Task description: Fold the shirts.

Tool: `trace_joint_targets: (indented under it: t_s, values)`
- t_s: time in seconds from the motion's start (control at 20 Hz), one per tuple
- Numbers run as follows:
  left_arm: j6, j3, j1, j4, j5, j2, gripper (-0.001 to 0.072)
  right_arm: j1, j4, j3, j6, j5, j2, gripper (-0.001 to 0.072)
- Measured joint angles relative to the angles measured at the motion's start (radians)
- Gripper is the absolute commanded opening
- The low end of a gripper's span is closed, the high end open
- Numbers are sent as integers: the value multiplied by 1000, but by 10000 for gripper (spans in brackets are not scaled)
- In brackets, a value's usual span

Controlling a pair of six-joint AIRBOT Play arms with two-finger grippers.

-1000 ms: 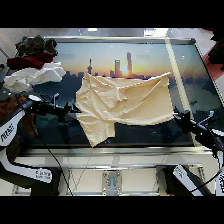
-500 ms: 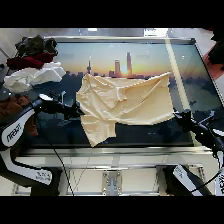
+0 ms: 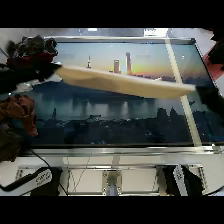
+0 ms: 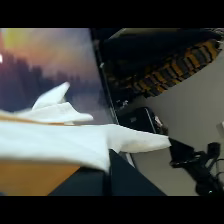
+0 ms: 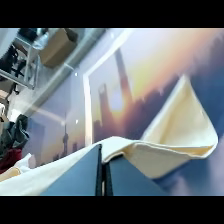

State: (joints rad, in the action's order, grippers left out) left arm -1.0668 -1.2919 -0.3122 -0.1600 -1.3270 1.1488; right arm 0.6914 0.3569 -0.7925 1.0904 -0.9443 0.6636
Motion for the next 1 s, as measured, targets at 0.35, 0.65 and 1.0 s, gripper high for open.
trace_joint_targets:
  t_s: [0.35,0.65,1.0]
  values:
    - [38,-362,-26,-362,223,-372,15,0,210,-533,50,3,-179,25]
    - [-39,-462,-29,-637,272,-362,15,0,312,-719,84,9,-110,25]
    - [-134,-271,179,-814,190,-53,14,-177,284,-517,64,-90,183,25]
